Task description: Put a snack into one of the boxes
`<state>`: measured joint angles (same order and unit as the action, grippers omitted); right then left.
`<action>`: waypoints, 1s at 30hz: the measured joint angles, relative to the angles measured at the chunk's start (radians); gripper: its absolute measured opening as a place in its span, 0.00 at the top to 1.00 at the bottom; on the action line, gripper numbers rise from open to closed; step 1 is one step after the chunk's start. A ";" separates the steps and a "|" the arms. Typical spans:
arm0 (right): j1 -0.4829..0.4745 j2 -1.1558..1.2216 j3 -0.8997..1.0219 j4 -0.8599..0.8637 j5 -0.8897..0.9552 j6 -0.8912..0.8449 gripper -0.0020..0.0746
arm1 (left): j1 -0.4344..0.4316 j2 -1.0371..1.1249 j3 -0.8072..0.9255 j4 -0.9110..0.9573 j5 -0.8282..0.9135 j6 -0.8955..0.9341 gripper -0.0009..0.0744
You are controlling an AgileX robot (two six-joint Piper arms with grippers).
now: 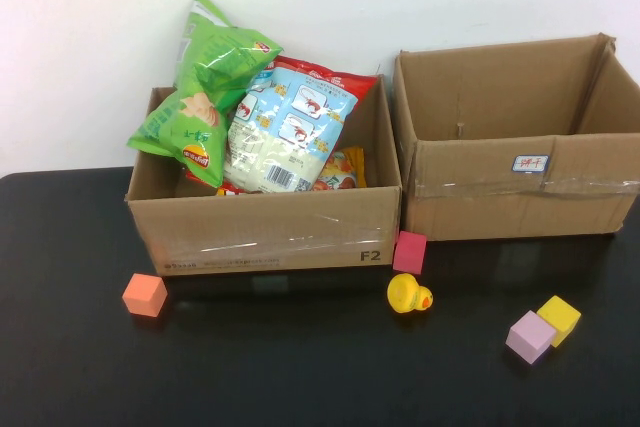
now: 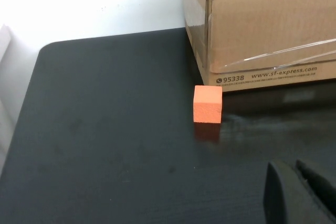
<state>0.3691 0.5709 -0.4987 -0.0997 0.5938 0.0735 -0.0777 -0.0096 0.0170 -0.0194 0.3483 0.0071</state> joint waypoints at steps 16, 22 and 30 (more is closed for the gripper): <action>-0.106 -0.469 0.302 -0.066 -0.069 0.053 0.97 | 0.000 0.000 0.000 0.000 0.000 -0.007 0.99; -0.208 -0.581 0.443 -0.064 -0.238 0.040 0.97 | 0.000 0.000 0.000 0.000 0.000 -0.007 0.99; -0.263 -0.581 0.526 -0.013 -0.286 0.015 0.97 | 0.000 0.000 0.000 0.000 0.000 -0.007 0.99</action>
<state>0.1062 -0.0102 0.0271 -0.1124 0.3081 0.0890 -0.0777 -0.0096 0.0170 -0.0194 0.3483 0.0000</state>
